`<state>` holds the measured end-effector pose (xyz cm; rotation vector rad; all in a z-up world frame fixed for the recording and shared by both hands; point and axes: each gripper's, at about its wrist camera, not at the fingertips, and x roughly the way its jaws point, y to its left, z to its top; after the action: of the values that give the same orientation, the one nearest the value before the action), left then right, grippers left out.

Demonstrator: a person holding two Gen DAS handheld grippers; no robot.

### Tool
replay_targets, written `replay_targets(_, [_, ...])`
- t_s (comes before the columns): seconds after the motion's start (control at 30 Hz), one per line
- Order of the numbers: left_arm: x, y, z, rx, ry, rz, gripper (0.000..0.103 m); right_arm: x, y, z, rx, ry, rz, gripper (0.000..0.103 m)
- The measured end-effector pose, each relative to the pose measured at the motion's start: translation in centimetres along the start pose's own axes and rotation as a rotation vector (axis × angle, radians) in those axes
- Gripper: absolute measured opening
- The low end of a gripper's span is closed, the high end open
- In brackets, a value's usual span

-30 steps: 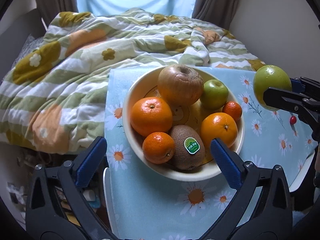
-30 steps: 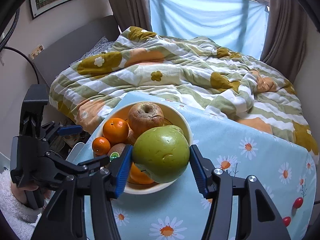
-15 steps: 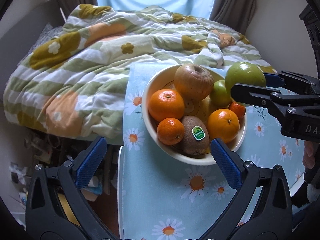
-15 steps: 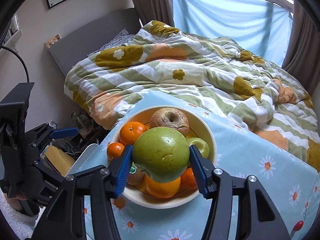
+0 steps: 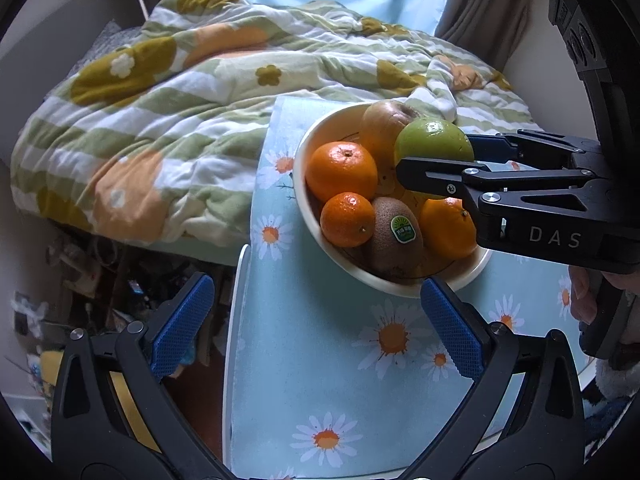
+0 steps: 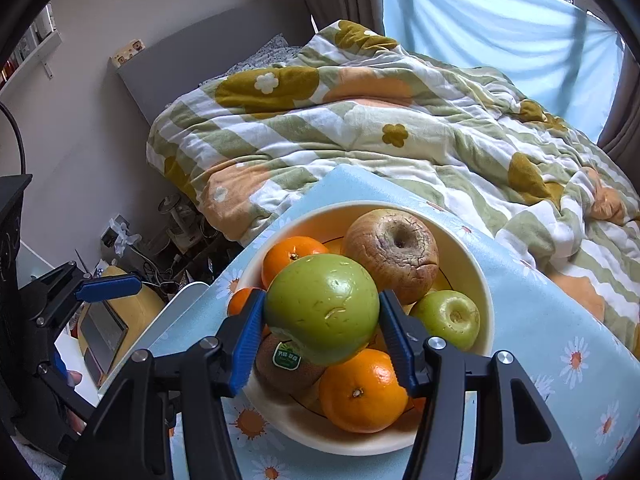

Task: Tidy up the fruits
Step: 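Lower the large green fruit into the bowl and open the right tool, then move both tools to the two red cherry tomatoes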

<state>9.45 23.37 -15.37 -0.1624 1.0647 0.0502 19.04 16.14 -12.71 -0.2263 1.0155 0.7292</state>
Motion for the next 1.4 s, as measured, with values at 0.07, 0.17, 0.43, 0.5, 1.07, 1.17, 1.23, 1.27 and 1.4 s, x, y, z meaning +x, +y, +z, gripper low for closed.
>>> replay_targets(0.07, [0.2, -0.1, -0.1, 0.002, 0.004, -0.002, 0.103, 0.2, 0.1, -0.1, -0.007, 0.003, -0.011, 0.052])
replay_targets(0.17, [0.5, -0.2, -0.1, 0.012, 0.009, -0.004, 0.103, 0.5, -0.2, -0.2, 0.003, 0.013, -0.017, 0.052])
replay_targets(0.43, [0.0, -0.6, -0.1, 0.027, 0.008, -0.015, 0.103, -1.2, -1.0, -0.5, 0.048, -0.055, -0.003, 0.098])
replay_targets(0.5, [-0.3, -0.8, -0.1, 0.039, 0.009, -0.013, 0.103, -1.5, -1.2, -0.6, 0.060, -0.057, -0.006, 0.098])
replay_targets(1.07, [-5.1, -4.2, 2.4, 0.189, -0.070, -0.065, 0.103, -10.4, -3.5, -2.4, 0.231, -0.142, -0.133, 0.102])
replay_targets(1.17, [-5.8, -5.8, 3.0, 0.237, -0.086, -0.082, 0.103, -12.4, -4.4, -3.4, 0.269, -0.152, -0.171, 0.102])
replay_targets(1.23, [-6.1, -7.2, 3.5, 0.266, -0.092, -0.090, 0.103, -14.1, -5.3, -4.2, 0.297, -0.161, -0.200, 0.102])
replay_targets(1.27, [-6.2, -7.9, 3.7, 0.278, -0.093, -0.092, 0.103, -14.8, -5.9, -4.6, 0.311, -0.167, -0.212, 0.102])
replay_targets(1.4, [-6.4, -11.4, 4.3, 0.312, -0.110, -0.108, 0.103, -18.1, -8.8, -6.8, 0.364, -0.185, -0.287, 0.103])
